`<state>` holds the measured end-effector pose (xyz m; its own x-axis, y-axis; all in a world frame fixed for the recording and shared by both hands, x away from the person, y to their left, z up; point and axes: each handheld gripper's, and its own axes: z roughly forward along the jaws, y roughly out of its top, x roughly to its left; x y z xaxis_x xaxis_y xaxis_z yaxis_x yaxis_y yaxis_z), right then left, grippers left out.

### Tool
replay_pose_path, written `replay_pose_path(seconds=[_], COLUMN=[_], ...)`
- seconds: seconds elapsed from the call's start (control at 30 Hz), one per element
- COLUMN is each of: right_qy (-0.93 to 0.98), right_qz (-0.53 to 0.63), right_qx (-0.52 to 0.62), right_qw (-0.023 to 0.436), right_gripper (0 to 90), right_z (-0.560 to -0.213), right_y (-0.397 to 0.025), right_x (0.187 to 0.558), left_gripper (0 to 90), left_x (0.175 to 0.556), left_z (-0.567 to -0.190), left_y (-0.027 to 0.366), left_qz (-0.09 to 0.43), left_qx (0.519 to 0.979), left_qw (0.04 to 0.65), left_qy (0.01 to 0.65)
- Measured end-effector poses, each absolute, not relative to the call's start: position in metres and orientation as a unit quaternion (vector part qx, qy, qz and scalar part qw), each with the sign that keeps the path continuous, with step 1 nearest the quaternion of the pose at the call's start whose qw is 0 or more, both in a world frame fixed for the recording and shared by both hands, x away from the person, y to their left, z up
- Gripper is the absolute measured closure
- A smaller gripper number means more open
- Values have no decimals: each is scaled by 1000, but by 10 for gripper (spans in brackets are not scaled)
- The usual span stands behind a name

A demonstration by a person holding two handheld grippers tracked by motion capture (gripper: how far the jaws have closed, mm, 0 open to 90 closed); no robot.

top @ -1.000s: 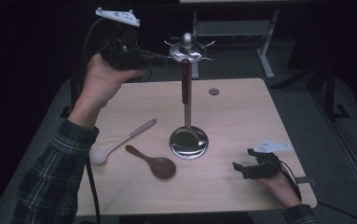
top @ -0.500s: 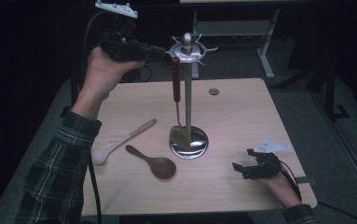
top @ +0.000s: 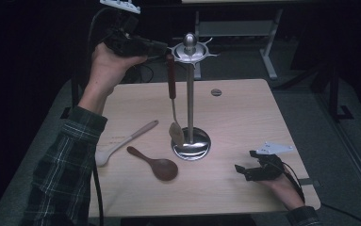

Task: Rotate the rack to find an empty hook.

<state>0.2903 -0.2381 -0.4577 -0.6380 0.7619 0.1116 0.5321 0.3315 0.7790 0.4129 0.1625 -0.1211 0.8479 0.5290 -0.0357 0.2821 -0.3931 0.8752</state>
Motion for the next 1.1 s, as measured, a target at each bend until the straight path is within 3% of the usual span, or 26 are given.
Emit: replay_pose_path(seconds=[0.57, 1.1], right_qy=[805, 806], right_qz=[413, 412], right_qx=[404, 404], right_qw=[136, 134], right_gripper=[138, 138], right_z=[-459, -460], right_y=[-236, -237], right_x=[291, 291], left_gripper=[900, 900], left_x=[358, 362], left_z=[-116, -123], left_y=[169, 145], left_qz=[100, 98], left_qx=[829, 836], left_qw=[510, 503], left_qy=[206, 195])
